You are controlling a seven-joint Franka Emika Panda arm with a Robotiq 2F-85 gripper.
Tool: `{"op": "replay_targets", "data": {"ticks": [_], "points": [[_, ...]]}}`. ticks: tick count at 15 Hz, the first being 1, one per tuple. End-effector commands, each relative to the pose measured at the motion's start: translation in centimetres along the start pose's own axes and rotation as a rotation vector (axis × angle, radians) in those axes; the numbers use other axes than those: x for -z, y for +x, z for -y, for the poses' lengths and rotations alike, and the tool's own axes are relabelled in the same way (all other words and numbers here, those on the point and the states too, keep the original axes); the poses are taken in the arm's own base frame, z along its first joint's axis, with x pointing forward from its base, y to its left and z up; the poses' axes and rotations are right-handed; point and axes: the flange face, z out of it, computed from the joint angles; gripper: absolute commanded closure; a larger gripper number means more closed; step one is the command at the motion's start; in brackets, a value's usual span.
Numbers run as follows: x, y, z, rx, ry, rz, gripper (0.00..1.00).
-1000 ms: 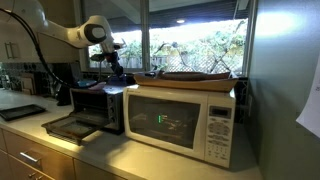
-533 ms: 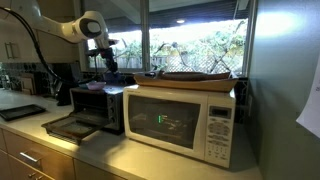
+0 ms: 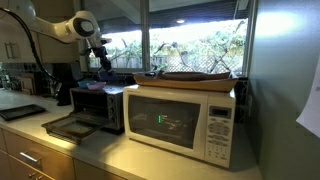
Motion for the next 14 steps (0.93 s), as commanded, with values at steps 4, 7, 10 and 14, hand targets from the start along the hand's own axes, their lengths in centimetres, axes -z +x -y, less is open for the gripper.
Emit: {"op": "replay_targets", "data": {"ticks": [4,7,10,14], "points": [[0.8,-1.4,1.8,-0.016,-0.022,-0.099,0.99],[0.8,-1.6,2.6,0.001,-0.029,-0.157,0.99],[0.4,-2.0,3.1,0.021,-0.036,-0.196,0.99],[-0.1,-2.3,3.0,0.05,-0.039,-0.224,0.99]]}}
